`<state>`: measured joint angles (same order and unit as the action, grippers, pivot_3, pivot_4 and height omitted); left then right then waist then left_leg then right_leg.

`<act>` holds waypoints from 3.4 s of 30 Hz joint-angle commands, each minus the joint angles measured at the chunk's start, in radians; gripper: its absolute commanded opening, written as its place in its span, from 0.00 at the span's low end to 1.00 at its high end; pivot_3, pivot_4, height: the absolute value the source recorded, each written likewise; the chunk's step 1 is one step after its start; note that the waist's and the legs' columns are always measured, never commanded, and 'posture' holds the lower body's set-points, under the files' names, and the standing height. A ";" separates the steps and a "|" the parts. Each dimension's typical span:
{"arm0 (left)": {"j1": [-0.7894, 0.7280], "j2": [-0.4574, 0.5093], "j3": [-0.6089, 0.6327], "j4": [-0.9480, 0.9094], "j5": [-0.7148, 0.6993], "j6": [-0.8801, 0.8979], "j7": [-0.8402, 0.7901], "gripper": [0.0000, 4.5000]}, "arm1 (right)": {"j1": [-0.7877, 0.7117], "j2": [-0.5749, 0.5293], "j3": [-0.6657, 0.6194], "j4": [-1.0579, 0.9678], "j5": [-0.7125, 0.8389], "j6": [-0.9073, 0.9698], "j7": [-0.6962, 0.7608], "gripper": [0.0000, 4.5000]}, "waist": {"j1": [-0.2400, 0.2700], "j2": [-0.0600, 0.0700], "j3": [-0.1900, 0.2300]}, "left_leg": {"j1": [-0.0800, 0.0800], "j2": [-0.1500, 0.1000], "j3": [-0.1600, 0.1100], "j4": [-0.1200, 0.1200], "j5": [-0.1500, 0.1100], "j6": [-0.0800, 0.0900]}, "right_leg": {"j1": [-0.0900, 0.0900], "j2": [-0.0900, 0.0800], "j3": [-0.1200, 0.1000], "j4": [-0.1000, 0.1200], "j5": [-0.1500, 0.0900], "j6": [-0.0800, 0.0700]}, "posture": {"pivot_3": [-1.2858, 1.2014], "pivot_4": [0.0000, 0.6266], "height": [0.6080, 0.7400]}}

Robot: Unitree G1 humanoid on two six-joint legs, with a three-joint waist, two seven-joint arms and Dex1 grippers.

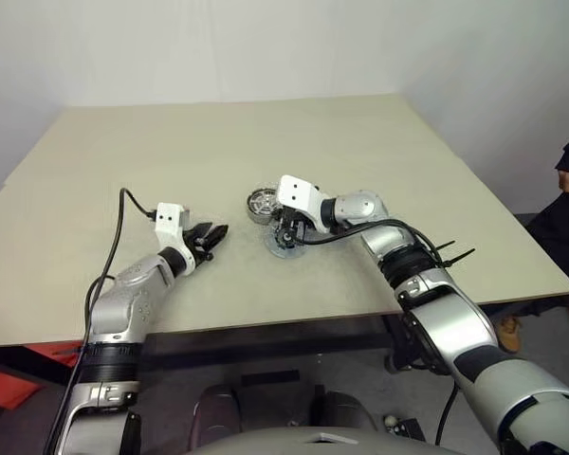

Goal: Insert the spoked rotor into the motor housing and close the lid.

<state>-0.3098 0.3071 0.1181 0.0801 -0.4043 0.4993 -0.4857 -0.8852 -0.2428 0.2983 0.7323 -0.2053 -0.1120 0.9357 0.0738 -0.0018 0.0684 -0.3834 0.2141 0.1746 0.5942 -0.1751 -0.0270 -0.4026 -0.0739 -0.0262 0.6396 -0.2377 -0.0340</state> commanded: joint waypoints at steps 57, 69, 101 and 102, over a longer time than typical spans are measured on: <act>-0.868 -0.070 -0.600 1.253 0.972 -0.890 -0.073 0.22 | 0.225 -0.229 -0.192 -0.606 0.140 0.378 -0.271 0.00 | 0.062 -0.001 0.001 | 0.002 -0.007 -0.002 0.001 0.004 -0.005 | 0.003 -0.004 0.001 0.001 0.002 0.002 | 0.52 0.00 1.00; -0.884 -0.088 -0.549 1.240 0.921 -0.885 -0.099 0.22 | 0.210 -0.231 -0.192 -0.578 0.132 0.367 -0.292 0.00 | 0.063 -0.002 0.001 | 0.002 -0.007 -0.002 0.001 0.004 -0.005 | 0.003 -0.004 0.001 0.001 0.002 0.002 | 0.52 0.00 1.00; -0.752 -0.278 -0.466 0.752 0.639 -0.386 -0.675 0.22 | 0.213 -0.251 -0.201 -0.596 0.130 0.369 -0.337 0.00 | 0.073 -0.002 0.002 | -0.001 -0.010 -0.001 0.000 -0.003 0.006 | 0.002 -0.012 -0.001 -0.002 0.001 0.003 | 0.52 0.00 1.00; -0.736 -0.273 -0.478 0.736 0.642 -0.379 -0.679 0.22 | 0.213 -0.252 -0.202 -0.598 0.131 0.370 -0.338 0.00 | 0.073 -0.002 0.002 | -0.001 -0.009 -0.001 0.000 -0.003 0.006 | 0.002 -0.012 -0.001 -0.002 0.001 0.003 | 0.52 0.00 1.00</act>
<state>-1.0520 0.0200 -0.3460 0.8780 0.2382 0.1028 -1.1544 -0.6502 -0.4832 0.1285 0.1745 -0.0795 0.2685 0.6084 0.1469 -0.0037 0.0705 -0.3841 0.2049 0.1739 0.5942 -0.1776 -0.0214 -0.4005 -0.0853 -0.0268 0.6376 -0.2363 -0.0314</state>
